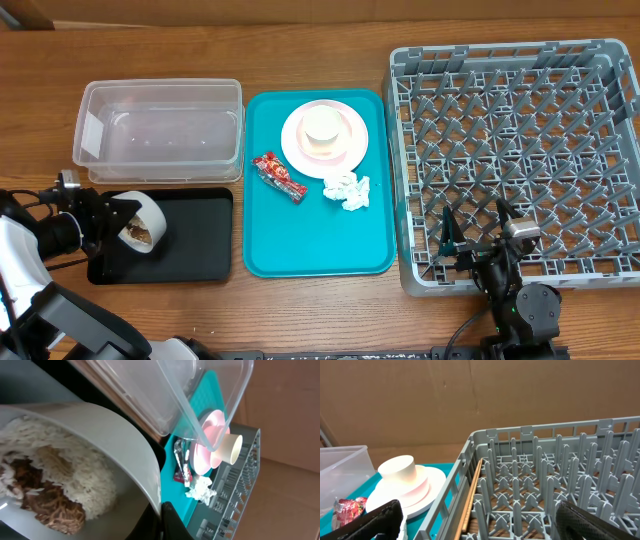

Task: Sort waste into correct bins and load items into the dishwasher
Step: 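Tilt the bowl with the left gripper to dump rice onto black tray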

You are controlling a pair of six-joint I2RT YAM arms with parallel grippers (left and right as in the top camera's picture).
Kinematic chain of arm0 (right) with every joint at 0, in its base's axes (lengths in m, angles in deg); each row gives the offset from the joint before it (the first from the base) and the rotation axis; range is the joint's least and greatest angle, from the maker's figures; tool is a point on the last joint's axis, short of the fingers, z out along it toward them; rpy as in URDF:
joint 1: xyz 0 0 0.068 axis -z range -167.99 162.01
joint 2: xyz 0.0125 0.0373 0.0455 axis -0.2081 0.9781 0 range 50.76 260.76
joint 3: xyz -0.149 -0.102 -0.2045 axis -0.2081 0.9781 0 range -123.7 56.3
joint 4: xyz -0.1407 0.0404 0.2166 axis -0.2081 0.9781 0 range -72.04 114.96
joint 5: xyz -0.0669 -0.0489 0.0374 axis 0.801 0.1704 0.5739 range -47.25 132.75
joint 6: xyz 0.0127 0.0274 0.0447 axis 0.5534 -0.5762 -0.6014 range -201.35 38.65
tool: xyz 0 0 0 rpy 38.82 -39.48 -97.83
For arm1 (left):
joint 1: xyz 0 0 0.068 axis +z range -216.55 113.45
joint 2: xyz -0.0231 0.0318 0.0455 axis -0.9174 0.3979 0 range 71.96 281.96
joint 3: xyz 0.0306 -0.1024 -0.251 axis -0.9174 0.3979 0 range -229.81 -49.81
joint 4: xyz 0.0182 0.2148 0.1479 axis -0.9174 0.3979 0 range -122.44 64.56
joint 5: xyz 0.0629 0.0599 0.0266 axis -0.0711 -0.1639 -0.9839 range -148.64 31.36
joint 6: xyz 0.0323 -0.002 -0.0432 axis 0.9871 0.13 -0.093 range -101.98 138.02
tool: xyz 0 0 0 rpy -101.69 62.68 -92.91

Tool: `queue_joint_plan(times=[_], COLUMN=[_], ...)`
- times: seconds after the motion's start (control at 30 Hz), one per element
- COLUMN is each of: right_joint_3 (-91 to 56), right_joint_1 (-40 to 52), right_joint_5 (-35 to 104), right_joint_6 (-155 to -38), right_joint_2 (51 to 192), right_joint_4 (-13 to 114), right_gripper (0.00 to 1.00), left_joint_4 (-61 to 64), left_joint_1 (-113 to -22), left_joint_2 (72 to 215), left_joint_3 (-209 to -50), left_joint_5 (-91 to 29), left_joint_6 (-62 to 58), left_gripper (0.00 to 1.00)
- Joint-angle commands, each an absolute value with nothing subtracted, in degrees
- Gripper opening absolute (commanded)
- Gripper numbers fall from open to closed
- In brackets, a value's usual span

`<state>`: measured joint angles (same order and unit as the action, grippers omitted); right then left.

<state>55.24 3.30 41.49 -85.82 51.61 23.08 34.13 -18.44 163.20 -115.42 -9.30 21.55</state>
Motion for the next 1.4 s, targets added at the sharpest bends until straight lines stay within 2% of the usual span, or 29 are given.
queue_joint_plan(times=[0.0,0.33,0.63,1.37], right_joint_3=[55.9,55.9,55.9,55.9], right_joint_1=[3.1,3.1,3.1,3.1], right_joint_5=[41.6,41.6,41.6,41.6], right_joint_6=[-85.9,-85.9,-85.9,-85.9], right_joint_2=[50.9,50.9,50.9,50.9], right_joint_4=[22.6,22.6,22.6,22.6], right_gripper=[1.00,1.00,1.00,1.00], left_joint_4=[34.0,34.4,42.8,39.8], left_joint_1=[-18.3,-18.1,-18.1,-18.2], left_joint_2=[161.6,161.7,161.7,161.7], left_joint_3=[-115.0,-114.7,-114.5,-112.0], left_joint_5=[-4.6,2.8,8.6,9.0], left_joint_6=[21.9,25.9,34.9,36.3], left_gripper=[0.04,0.04,0.04,0.04])
